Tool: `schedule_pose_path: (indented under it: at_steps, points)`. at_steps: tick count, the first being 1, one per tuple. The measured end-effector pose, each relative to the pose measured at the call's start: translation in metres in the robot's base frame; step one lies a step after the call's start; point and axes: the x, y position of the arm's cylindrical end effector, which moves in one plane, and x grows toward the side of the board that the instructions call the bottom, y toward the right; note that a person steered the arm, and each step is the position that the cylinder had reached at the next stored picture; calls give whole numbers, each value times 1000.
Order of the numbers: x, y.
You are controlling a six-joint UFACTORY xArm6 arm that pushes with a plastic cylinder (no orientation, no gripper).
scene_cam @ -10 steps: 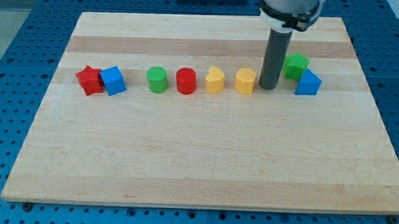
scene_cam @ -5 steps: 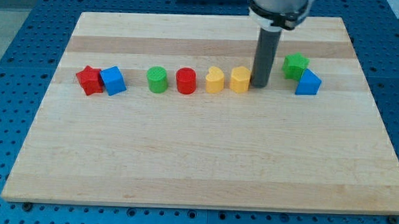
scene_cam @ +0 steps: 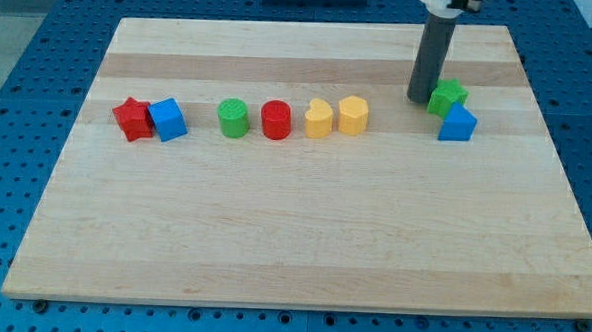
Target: Form a vertical line with green star triangle and hexagon
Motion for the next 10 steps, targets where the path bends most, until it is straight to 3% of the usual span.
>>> schedule_pose_path:
  at_steps: [2, 4, 5, 6, 7, 9, 10]
  points:
    - [5, 2]
    - [10, -112]
    - [37, -130]
    - [89, -101]
    - [104, -83]
    - [79, -158]
    - [66, -138]
